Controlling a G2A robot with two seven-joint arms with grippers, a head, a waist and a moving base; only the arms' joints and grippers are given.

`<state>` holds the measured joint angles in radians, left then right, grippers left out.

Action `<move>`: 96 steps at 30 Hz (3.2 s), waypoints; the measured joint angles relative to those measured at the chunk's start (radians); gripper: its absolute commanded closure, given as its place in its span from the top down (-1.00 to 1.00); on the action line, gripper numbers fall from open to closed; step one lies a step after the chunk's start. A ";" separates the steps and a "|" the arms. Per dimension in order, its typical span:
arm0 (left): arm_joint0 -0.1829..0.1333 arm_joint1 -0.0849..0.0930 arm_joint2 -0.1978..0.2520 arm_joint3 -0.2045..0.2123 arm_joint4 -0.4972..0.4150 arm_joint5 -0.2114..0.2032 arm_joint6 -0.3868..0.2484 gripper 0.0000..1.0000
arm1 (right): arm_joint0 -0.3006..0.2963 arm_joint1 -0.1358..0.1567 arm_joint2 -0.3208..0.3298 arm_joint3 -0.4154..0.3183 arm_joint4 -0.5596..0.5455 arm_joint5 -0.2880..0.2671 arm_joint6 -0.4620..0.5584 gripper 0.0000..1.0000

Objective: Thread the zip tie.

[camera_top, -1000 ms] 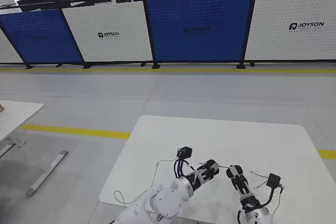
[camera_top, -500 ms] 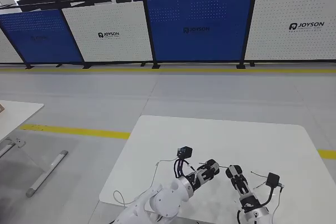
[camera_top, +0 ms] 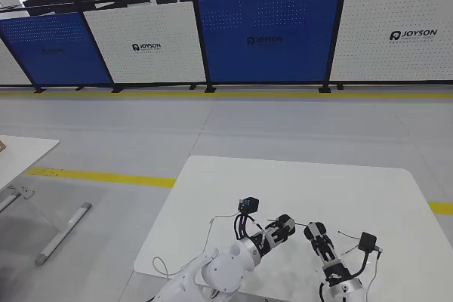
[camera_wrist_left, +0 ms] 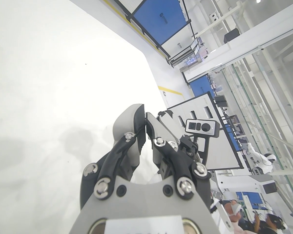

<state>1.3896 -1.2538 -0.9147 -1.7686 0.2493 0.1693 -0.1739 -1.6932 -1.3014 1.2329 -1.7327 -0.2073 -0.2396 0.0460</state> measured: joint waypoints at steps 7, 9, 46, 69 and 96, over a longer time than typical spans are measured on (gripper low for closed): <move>0.005 0.000 -0.005 0.004 0.005 0.002 0.010 -0.22 | 0.002 -0.001 0.000 0.004 -0.006 0.012 -0.012 -1.00; 0.007 0.000 -0.007 0.003 0.006 0.002 0.012 -0.26 | 0.001 -0.001 0.000 0.005 -0.008 0.015 -0.016 -1.00; 0.032 0.002 -0.032 -0.020 0.002 -0.028 0.022 -1.00 | 0.001 -0.004 -0.005 0.005 -0.029 0.022 -0.020 -1.00; 0.028 -0.004 -0.057 -0.048 -0.033 0.097 0.065 -1.00 | -0.019 0.002 0.010 0.000 -0.041 -0.089 -0.014 1.00; 0.044 -0.022 -0.094 -0.066 -0.317 0.043 0.095 -1.00 | 0.035 0.025 0.048 0.000 -0.251 -0.071 0.181 1.00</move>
<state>1.4338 -1.2758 -1.0090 -1.8344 -0.0674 0.2124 -0.0793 -1.6582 -1.2759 1.2812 -1.7325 -0.4586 -0.3104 0.2275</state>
